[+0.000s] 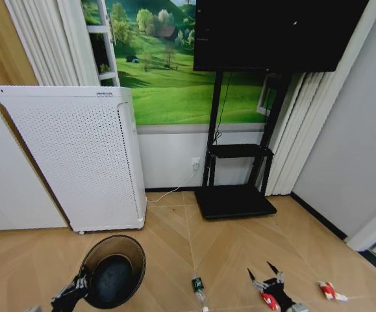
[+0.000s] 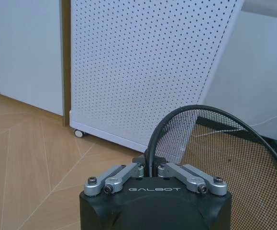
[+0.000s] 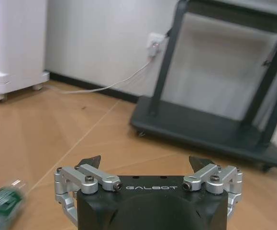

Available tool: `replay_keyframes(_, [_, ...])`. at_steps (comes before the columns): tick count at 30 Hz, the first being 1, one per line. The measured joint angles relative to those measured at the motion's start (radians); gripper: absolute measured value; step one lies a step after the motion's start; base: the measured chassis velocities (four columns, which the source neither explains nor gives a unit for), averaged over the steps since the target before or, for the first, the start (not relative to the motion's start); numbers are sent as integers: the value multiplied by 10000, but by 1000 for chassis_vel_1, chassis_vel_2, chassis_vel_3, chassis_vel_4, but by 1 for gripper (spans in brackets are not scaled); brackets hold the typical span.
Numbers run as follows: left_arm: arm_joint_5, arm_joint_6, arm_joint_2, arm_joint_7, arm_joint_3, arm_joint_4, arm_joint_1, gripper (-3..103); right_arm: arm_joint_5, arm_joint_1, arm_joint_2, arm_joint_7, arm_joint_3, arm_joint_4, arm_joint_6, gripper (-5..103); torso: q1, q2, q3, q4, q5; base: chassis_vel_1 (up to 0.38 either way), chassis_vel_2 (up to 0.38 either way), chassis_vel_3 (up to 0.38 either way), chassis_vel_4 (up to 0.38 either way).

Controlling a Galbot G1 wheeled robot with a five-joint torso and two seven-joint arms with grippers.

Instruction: Pick up the trash bin and place the garbage on the floor into it.

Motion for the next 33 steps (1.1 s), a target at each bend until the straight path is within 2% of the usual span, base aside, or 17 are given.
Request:
replay_keyframes(6, [204, -131, -470, 73, -23, -244, 443, 7, -318, 572, 355, 248, -717, -656, -67, 100, 0, 0, 0, 3, 2, 0, 0, 0, 0])
replay_keyframes(8, [399, -249, -716, 149, -47, -250, 747, 7, -307, 903, 502, 371, -1104, -983, -303, 100, 0, 0, 0, 5, -1, 0, 0, 0, 0])
replay_keyframes(13, [467, -287, -796, 150, -232, -249, 795, 7, -274, 976, 674, 482, -1835, -1411, -455, 100, 0, 0, 0, 3, 1, 0, 0, 0, 0])
replay_keyframes(15, [319, -228, -788, 82, -423, -241, 737, 7, -594, 958, 856, 517, -2312, -1791, -405, 100, 0, 0, 0, 0, 2, 0, 0, 0, 0])
replay_keyframes(20, [120, -124, -771, 13, -620, -218, 770, 7, -1055, 968, 972, 586, -2667, -2106, -255, 100, 0, 0, 0, 0, -1, 0, 0, 0, 0])
replay_keyframes(30, [224, -230, -900, 67, -682, -198, 819, 7, -1072, 1022, 1442, 800, -3086, -2127, -503, 100, 0, 0, 0, 0, 0, 0, 0, 0, 0])
replay_keyframes(31, [251, -268, -911, 88, -676, -194, 814, 7, -1155, 1033, 1530, 835, -3089, -2138, -520, 100, 0, 1, -1, 4, -22, 0, 0, 0, 0])
replay_keyframes(33, [255, -277, -915, 100, -672, -192, 813, 7, -1222, 1058, 1570, 837, -3091, -2181, -522, 100, 1, 1, 0, 4, -28, 0, 0, 0, 0])
